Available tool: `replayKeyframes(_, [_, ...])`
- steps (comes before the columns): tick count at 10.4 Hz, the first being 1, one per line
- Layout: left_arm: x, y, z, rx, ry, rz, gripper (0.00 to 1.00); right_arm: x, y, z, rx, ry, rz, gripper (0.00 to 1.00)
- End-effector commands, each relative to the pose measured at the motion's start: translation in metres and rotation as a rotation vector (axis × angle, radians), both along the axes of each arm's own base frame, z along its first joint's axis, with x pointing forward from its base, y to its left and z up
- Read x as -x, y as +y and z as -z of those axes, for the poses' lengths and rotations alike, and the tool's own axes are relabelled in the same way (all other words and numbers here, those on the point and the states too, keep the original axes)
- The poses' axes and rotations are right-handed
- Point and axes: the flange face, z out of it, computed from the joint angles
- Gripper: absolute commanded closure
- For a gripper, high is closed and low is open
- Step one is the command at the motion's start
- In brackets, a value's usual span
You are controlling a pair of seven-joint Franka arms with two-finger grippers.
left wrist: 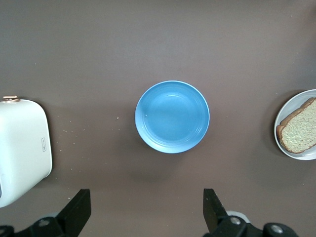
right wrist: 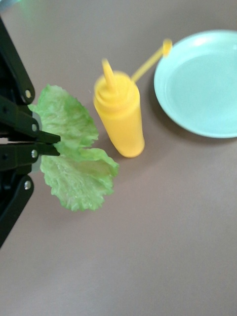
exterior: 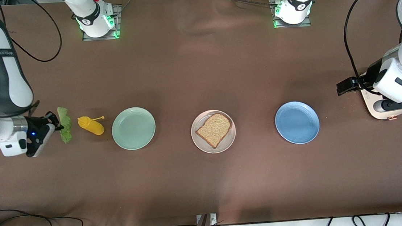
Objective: Make sandwich on beige plate with both arms
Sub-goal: 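Carry the lettuce leaf over the bread on the beige plate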
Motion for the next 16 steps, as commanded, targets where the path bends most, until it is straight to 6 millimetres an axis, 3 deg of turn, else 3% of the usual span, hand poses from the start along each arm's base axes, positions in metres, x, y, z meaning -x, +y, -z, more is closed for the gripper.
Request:
replayKeyframes(1, [0.002, 0.000, -0.003, -0.014, -0.004, 0.011, 0.00, 0.017, 0.004, -0.054, -0.019, 0.009, -0.011, 1.00])
replayKeyframes(3, [0.001, 0.001, -0.003, -0.012, -0.003, 0.009, 0.00, 0.017, 0.035, -0.086, 0.003, 0.020, 0.059, 1.00])
replayKeyframes(6, [0.001, 0.001, -0.003, -0.014, -0.003, 0.009, 0.00, 0.018, 0.142, -0.107, 0.059, 0.003, 0.150, 1.00])
replayKeyframes(8, [0.001, 0.003, -0.002, -0.014, 0.000, 0.006, 0.00, 0.026, 0.220, -0.108, 0.092, -0.009, 0.228, 1.00])
replayKeyframes(9, [0.001, 0.002, -0.001, -0.016, 0.002, 0.007, 0.00, 0.029, 0.263, -0.103, 0.083, -0.006, 0.267, 1.00])
replayKeyframes(11, [0.001, 0.002, -0.002, -0.014, 0.000, 0.007, 0.00, 0.015, 0.328, -0.084, 0.036, 0.044, 0.382, 1.00])
replayKeyframes(13, [0.001, 0.002, -0.002, -0.015, 0.000, 0.008, 0.00, 0.009, 0.384, -0.049, -0.008, 0.057, 0.454, 1.00])
replayKeyframes(16, [0.002, 0.001, -0.003, -0.014, -0.001, 0.009, 0.00, 0.016, 0.463, -0.006, 0.012, 0.016, 0.555, 1.00])
